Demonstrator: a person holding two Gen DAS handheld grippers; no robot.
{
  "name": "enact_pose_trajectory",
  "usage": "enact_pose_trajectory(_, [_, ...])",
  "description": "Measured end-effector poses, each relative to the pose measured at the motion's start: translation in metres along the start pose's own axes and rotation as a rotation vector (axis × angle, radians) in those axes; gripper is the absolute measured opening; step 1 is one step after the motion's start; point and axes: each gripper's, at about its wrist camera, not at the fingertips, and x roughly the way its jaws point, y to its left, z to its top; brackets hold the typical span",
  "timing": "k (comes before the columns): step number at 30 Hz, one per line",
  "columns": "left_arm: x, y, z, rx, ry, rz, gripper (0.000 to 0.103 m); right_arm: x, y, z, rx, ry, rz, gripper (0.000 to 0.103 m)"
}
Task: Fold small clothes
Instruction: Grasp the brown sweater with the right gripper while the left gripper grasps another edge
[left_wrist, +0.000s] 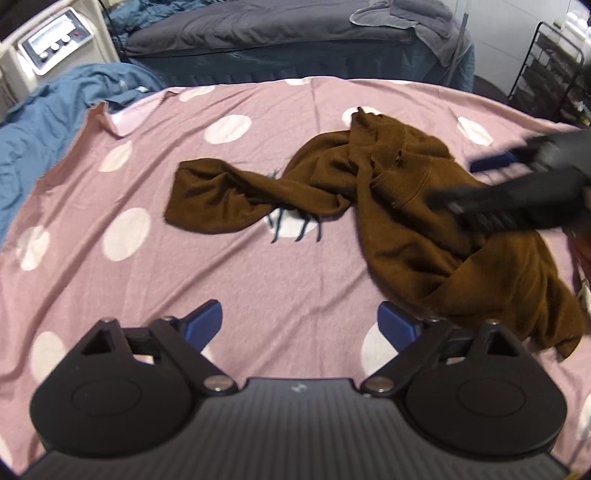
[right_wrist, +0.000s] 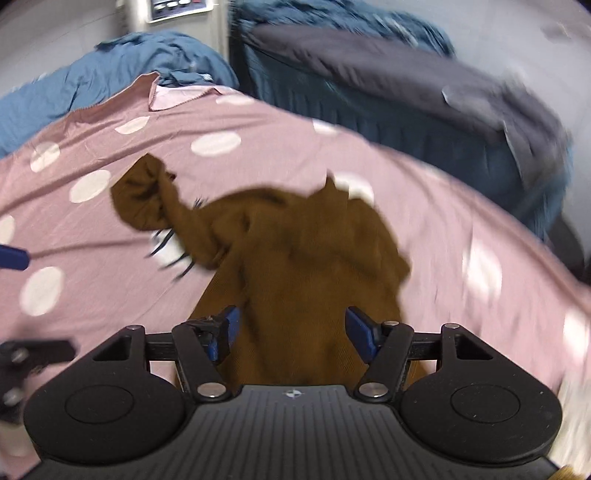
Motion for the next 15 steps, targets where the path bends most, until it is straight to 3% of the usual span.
enact_pose_trajectory(5, [0.009, 0.001, 0.003, 0.007, 0.017, -0.019, 0.090, 0.039, -0.014, 0.020, -0.167, 0.017, 0.045, 0.102])
enact_pose_trajectory(6, [0.010, 0.001, 0.001, 0.012, 0.022, -0.017, 0.090, 0.045, -0.014, 0.020, -0.194, 0.041, 0.077, 0.087])
enact_pose_trajectory(7, [0.012, 0.000, -0.001, 0.018, 0.030, -0.012, 0.090, 0.050, -0.014, 0.020, -0.213, 0.079, 0.106, 0.043])
enact_pose_trajectory(8, [0.013, 0.000, -0.002, 0.022, 0.039, -0.009, 0.090, 0.051, -0.012, 0.019, -0.225, 0.112, 0.121, 0.027])
enact_pose_trajectory(10, [0.015, 0.000, -0.005, 0.027, 0.051, -0.004, 0.091, 0.041, -0.009, 0.011, -0.244, 0.118, 0.135, 0.017])
enact_pose_trajectory(15, [0.016, -0.003, -0.008, 0.033, 0.055, -0.019, 0.091, -0.013, -0.028, -0.014, -0.125, 0.077, 0.175, 0.013])
